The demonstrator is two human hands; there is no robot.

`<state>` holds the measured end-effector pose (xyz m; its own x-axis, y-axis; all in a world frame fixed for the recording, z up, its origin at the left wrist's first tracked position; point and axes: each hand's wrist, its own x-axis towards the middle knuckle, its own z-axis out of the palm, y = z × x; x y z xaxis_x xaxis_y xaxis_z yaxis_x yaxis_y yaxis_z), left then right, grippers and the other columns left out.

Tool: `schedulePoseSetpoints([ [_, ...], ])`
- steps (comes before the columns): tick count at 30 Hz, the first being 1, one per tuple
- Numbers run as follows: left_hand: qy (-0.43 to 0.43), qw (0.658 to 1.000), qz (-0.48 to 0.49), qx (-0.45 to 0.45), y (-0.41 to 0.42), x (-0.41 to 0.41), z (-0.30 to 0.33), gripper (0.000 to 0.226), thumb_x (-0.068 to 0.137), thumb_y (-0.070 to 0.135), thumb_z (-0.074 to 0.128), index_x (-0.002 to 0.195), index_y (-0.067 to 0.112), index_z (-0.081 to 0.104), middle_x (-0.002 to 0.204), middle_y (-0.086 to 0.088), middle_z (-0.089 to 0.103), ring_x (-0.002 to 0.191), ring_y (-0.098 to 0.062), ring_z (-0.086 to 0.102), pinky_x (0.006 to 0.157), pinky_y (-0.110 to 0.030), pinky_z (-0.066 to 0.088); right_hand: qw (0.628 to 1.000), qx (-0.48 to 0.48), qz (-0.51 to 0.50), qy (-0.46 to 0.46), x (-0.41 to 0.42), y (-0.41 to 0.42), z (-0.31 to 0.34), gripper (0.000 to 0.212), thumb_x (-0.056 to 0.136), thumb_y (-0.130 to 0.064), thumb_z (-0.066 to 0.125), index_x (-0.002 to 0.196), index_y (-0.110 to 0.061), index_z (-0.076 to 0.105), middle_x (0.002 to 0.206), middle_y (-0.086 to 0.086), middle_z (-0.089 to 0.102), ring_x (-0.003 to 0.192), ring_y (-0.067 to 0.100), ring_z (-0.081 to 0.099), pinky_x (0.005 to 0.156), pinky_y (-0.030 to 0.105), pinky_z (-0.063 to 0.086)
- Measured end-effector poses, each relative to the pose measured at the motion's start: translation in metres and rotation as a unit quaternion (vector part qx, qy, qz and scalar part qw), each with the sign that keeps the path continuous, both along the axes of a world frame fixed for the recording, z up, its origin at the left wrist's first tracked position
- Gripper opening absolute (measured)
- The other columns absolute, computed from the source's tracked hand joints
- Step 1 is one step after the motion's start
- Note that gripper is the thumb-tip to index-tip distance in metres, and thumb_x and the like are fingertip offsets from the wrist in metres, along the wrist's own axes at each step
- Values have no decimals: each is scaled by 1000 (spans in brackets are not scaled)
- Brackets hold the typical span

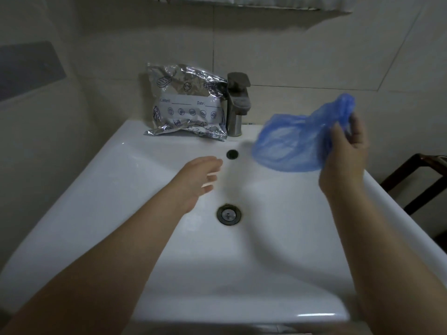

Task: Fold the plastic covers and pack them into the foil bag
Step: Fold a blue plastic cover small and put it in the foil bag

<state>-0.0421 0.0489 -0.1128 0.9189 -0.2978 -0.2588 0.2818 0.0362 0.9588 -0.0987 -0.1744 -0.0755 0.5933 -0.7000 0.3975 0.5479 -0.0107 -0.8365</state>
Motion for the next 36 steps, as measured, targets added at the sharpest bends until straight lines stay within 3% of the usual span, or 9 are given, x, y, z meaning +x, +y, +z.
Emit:
schedulePoseSetpoints([
  [2, 17, 998, -37, -51, -6, -8, 8, 23, 94, 35, 49, 100, 17, 61, 92, 1, 67, 80, -13, 61, 71, -25, 45, 971, -230, -67, -22, -4, 7, 2, 35, 90, -15, 55, 124, -19, 49, 107, -6, 63, 90, 4, 60, 85, 14, 47],
  [6, -4, 988, -98, -119, -14, -16, 19, 51, 92, 53, 33, 94, 13, 66, 87, -3, 72, 83, -15, 66, 78, -29, 48, 735, -674, -58, -48, -1, 39, -10, 38, 85, -22, 53, 119, -8, 61, 95, 11, 68, 77, 29, 65, 65, 34, 57],
  [13, -94, 977, -154, -114, -8, -18, 18, 24, 78, 18, 61, 101, 11, 65, 89, -4, 70, 80, -12, 67, 79, -25, 53, 618, -785, 44, -9, -1, 55, -17, 31, 79, -42, 55, 94, -23, 74, 85, 4, 65, 72, 26, 60, 63, 31, 48],
  [17, -92, 980, -104, -142, -11, -17, 13, 17, 93, 5, 47, 97, 12, 63, 80, 1, 71, 70, -9, 67, 66, -21, 53, 712, -694, 102, 38, -2, 58, -20, 35, 86, -38, 51, 75, -13, 72, 75, 4, 66, 68, 22, 58, 65, 31, 47],
  [20, -102, 979, -41, -172, -10, -11, 17, 21, 96, 5, 44, 96, 16, 61, 80, 3, 72, 75, -10, 67, 71, -23, 54, 849, -516, 80, 84, 0, 48, -16, 20, 86, -27, 59, 76, -13, 70, 74, 3, 66, 66, 5, 54, 63, 16, 40],
  [24, -107, 978, -28, -177, -6, -8, 19, 21, 96, 4, 43, 99, 16, 59, 80, 5, 71, 75, -8, 67, 72, -22, 54, 929, -277, 54, 239, 9, 40, -26, 25, 77, -29, 74, 91, -17, 57, 92, -3, 61, 82, 6, 58, 70, 20, 46],
  [28, -116, 978, -60, -163, -8, -14, 19, 22, 97, 4, 42, 105, 16, 58, 94, -1, 69, 83, -11, 67, 76, -22, 54, 893, -25, 289, 345, 5, 45, -26, 41, 81, -41, 67, 110, -13, 57, 101, 3, 66, 86, 17, 65, 68, 27, 51],
  [32, -102, 982, -92, -131, -9, -16, 19, 25, 96, 6, 43, 115, 18, 55, 112, -6, 65, 101, -18, 63, 90, -32, 50, 913, -75, 255, 309, 1, 57, -25, 10, 89, -17, 61, 88, -8, 61, 68, 5, 62, 55, 12, 57, 49, 18, 44],
  [36, -60, 991, -121, 26, -6, -17, 17, 13, 94, 19, 52, 107, 20, 54, 97, -6, 69, 80, -18, 69, 67, -25, 54, 923, -92, 230, 294, 0, 54, -19, 11, 90, -16, 59, 88, -6, 61, 65, 5, 60, 49, 9, 55, 47, 18, 45],
])
